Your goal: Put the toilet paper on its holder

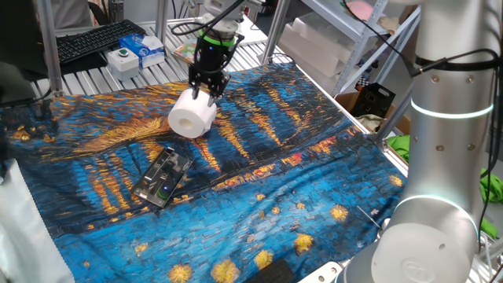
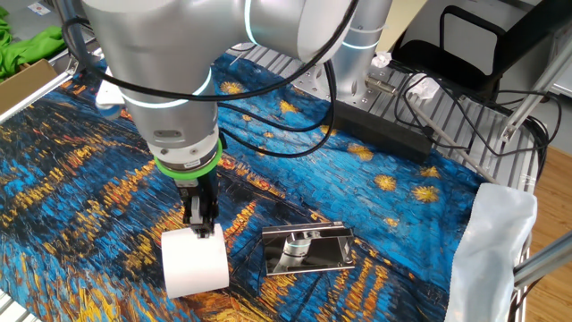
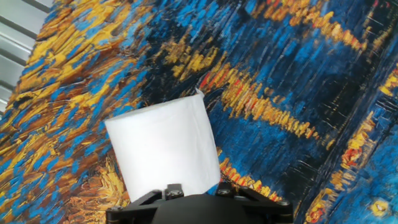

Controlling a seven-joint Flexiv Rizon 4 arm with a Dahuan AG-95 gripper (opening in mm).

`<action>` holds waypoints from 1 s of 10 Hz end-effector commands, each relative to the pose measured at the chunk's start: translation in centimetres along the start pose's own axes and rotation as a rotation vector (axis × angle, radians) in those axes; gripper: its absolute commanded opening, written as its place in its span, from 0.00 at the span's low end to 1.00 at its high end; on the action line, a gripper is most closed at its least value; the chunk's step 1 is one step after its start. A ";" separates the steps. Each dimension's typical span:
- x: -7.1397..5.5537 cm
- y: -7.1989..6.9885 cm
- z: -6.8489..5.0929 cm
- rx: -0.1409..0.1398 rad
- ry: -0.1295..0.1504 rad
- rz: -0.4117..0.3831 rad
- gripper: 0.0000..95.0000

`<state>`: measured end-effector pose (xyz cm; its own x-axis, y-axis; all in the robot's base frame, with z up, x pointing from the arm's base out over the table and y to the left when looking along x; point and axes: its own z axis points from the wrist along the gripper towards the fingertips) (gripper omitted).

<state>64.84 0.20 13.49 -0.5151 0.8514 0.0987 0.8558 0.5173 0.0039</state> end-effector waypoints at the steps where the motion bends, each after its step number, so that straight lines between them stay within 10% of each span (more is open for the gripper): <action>1: -0.2 0.8 0.3 0.007 -0.008 0.011 0.60; 2: -0.3 1.1 0.5 0.013 -0.021 0.012 0.80; 10: -1.4 3.4 1.2 0.006 -0.018 -0.169 0.80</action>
<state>68.51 0.86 12.24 -0.6448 0.7599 0.0820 0.7630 0.6463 0.0110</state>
